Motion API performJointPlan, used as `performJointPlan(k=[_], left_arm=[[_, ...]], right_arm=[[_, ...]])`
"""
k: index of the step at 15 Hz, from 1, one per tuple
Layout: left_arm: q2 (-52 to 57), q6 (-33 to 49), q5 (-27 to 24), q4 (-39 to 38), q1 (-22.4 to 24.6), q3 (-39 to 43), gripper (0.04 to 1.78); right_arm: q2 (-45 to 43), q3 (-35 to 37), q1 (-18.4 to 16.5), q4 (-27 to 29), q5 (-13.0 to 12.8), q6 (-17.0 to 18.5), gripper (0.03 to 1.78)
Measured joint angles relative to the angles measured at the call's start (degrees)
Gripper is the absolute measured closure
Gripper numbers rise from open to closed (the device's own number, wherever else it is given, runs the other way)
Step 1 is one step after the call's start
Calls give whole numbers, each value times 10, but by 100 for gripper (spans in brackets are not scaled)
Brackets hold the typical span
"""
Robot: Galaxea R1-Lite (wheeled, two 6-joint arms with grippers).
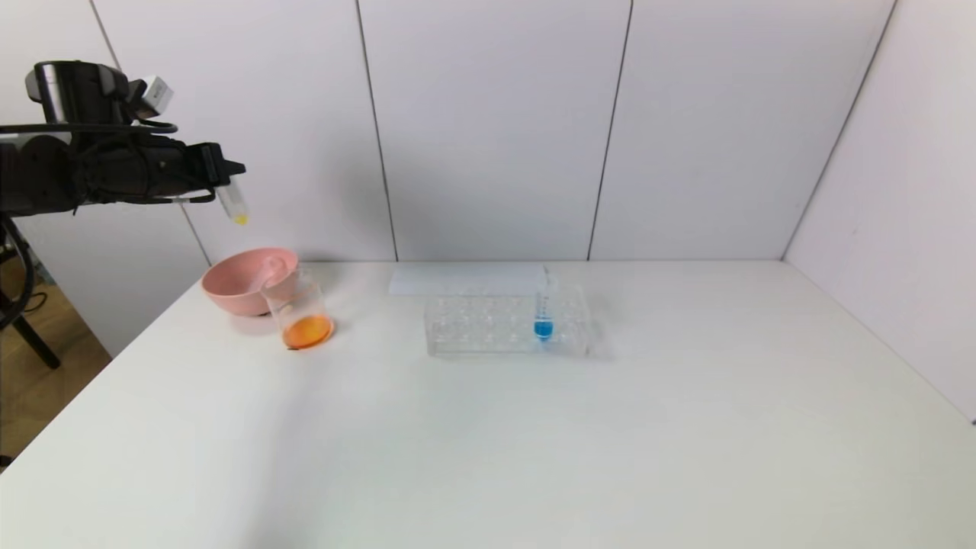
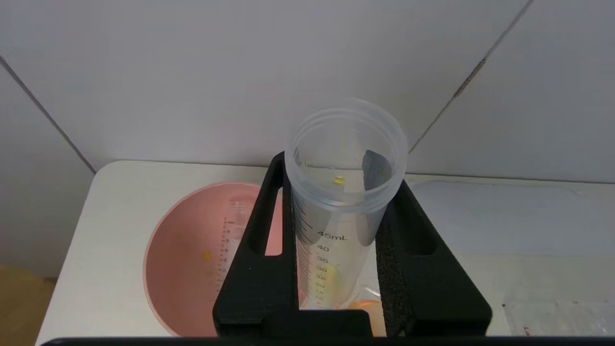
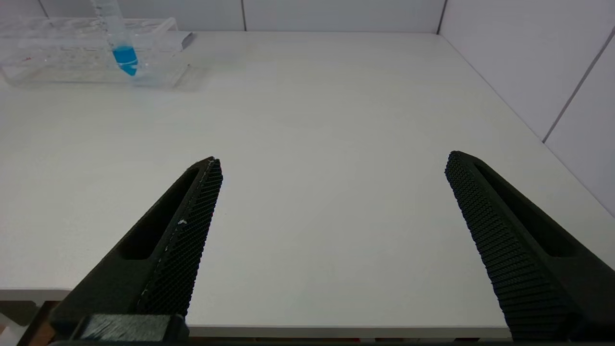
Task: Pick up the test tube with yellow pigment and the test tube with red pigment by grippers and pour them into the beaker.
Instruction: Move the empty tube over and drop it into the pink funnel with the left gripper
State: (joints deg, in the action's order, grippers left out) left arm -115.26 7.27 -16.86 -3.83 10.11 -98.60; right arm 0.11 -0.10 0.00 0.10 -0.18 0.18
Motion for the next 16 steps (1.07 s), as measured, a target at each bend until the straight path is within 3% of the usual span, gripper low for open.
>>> performJointPlan(k=[8,16], left_arm=[[-57,9,-1,-74,22,16,135],[-111,0,4,-101,40,10,135]], right_arm=[[0,0,0,0,0,0,11],[0,0,0,0,0,0,11]])
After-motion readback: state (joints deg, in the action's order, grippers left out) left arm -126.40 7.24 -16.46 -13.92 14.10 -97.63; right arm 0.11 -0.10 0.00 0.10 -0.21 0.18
